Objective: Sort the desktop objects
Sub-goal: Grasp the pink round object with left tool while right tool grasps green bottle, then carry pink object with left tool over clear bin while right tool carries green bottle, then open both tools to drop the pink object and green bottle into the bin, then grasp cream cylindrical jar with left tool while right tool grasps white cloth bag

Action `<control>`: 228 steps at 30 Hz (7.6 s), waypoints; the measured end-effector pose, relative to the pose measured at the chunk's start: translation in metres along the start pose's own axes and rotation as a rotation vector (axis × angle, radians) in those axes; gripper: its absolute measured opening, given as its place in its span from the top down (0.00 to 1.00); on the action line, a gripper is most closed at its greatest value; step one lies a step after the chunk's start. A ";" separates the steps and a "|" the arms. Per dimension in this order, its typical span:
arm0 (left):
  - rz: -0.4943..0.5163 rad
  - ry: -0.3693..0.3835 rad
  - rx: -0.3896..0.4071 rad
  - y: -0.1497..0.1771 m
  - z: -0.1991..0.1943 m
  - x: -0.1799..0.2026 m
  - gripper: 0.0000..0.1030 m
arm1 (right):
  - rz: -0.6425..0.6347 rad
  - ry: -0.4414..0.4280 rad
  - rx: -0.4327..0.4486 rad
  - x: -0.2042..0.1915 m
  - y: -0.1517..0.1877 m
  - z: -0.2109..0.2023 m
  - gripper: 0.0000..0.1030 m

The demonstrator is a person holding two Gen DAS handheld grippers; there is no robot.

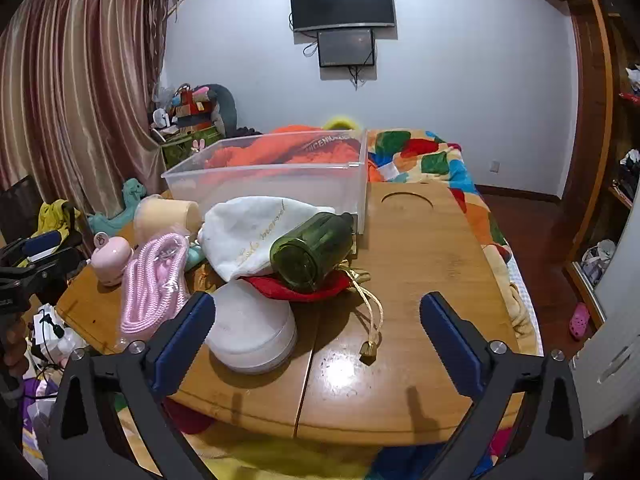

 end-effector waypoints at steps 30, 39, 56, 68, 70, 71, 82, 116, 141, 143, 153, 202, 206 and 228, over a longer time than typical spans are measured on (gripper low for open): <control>-0.044 -0.077 -0.120 0.006 0.071 -0.019 0.28 | 0.061 -0.145 -0.107 0.000 -0.021 0.076 0.40; -0.066 -0.090 -0.122 0.011 0.072 -0.022 0.39 | 0.049 -0.114 -0.080 0.003 -0.021 0.068 0.43; -0.039 -0.055 -0.041 -0.013 0.035 -0.002 0.39 | 0.031 -0.108 -0.010 0.010 -0.030 0.036 0.44; 0.010 0.050 0.023 -0.060 0.012 0.031 0.39 | 0.010 -0.123 0.033 0.013 -0.051 0.017 0.53; 0.013 0.058 0.027 -0.068 0.013 0.033 0.39 | 0.003 -0.123 0.024 0.014 -0.054 0.020 0.54; 0.014 0.062 0.028 -0.071 0.014 0.035 0.39 | 0.001 -0.124 0.022 0.015 -0.054 0.020 0.54; 0.012 0.108 0.006 -0.101 0.030 0.044 0.39 | -0.021 -0.159 0.036 0.020 -0.085 0.024 0.63; 0.121 0.131 -0.196 -0.138 0.162 0.086 0.39 | -0.130 -0.245 -0.100 0.027 -0.142 0.153 0.63; 0.252 0.115 -0.318 -0.114 0.187 0.095 0.37 | -0.271 -0.189 -0.247 -0.001 -0.120 0.186 0.63; 0.253 0.106 -0.303 -0.116 0.185 0.094 0.34 | -0.275 -0.178 -0.245 -0.001 -0.121 0.186 0.63; 0.237 0.086 -0.208 -0.134 0.155 0.090 0.14 | -0.282 -0.126 -0.191 0.001 -0.130 0.162 0.35; 0.099 0.001 -0.218 -0.029 0.108 0.049 0.06 | -0.208 -0.126 -0.183 -0.010 -0.042 0.074 0.17; 0.056 0.024 -0.254 -0.026 0.116 0.045 0.06 | -0.211 -0.144 -0.208 -0.016 -0.038 0.086 0.17; -0.023 0.064 -0.258 -0.027 0.131 0.045 0.14 | -0.305 -0.275 -0.262 -0.052 -0.024 0.113 0.29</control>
Point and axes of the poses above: each gripper's, at about its wrist camera, not at the fingertips, and z roughly the way its jaws point, x to its right, y to its underside, the point moved 9 cm from there along z, roughly the way its jaws point, and after that the axes turned 11 degrees about -z, right-handed, at the moved point
